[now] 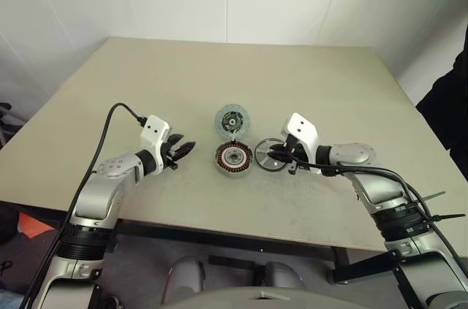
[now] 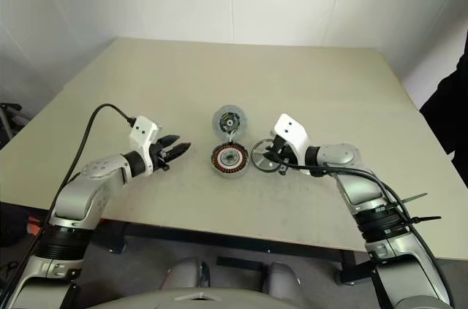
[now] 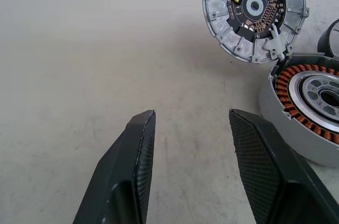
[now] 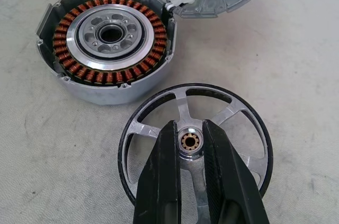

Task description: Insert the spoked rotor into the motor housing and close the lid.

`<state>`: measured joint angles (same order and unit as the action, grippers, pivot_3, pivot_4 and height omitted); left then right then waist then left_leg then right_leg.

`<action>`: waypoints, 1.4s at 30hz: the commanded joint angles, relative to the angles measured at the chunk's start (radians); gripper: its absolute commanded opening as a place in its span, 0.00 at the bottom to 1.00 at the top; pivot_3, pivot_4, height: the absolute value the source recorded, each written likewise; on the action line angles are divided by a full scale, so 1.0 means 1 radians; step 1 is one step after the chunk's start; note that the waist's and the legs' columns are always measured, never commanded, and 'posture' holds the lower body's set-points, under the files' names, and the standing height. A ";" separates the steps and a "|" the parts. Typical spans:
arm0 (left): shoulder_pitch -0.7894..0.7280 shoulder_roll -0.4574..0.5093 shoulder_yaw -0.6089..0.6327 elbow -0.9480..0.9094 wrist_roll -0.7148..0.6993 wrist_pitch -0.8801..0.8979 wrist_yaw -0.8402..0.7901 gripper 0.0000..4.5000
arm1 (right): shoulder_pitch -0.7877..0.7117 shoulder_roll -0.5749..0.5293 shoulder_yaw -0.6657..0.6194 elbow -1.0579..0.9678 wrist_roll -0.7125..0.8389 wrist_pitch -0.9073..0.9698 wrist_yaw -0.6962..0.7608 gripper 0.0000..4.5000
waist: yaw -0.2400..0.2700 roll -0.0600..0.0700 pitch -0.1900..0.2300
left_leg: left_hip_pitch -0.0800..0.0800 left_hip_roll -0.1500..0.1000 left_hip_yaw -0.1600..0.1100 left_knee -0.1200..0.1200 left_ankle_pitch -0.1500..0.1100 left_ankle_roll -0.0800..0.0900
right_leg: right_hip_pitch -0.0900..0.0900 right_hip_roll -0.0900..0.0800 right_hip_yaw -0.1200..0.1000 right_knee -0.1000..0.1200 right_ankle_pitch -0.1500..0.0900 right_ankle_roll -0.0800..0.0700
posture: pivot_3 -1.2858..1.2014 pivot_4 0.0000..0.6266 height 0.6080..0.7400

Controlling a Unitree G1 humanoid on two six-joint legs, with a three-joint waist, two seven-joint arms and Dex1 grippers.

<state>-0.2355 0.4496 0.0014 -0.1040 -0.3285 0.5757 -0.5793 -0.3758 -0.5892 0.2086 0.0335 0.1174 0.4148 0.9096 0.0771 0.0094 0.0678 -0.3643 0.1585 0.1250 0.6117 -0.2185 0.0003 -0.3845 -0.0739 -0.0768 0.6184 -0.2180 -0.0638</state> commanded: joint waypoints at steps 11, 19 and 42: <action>-0.015 0.011 0.018 -0.025 0.006 -0.021 -0.001 0.52 | -0.059 -0.036 -0.082 -0.233 0.127 0.215 0.023 0.06 | 0.001 0.000 0.000 | -0.001 0.000 0.000 0.000 0.000 0.000 | -0.001 0.000 0.000 0.000 0.000 0.000 | 0.52 0.00 1.00; -0.012 0.006 0.014 -0.027 0.008 -0.023 0.002 0.52 | -0.077 0.004 -0.063 -0.302 0.214 0.356 -0.002 0.06 | 0.002 0.000 0.000 | 0.000 0.000 0.000 0.000 0.000 0.000 | -0.001 0.000 0.000 0.000 0.000 0.000 | 0.52 0.00 1.00; 0.028 0.019 0.032 -0.075 0.001 -0.008 0.025 0.52 | -0.157 0.128 0.061 -0.159 0.168 0.308 -0.050 0.06 | 0.000 0.000 0.000 | 0.000 0.000 0.000 -0.001 0.002 -0.004 | -0.002 0.000 0.000 0.000 0.000 0.000 | 0.52 0.00 1.00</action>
<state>-0.1999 0.4543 0.0085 -0.1339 -0.3269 0.5740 -0.5578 -0.5074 -0.4670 0.2791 -0.1122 0.2859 0.7494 0.8644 0.0776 0.0094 0.0678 -0.3646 0.1586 0.1247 0.6110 -0.2162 -0.0041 -0.3863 -0.0739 -0.0768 0.6185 -0.2179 -0.0638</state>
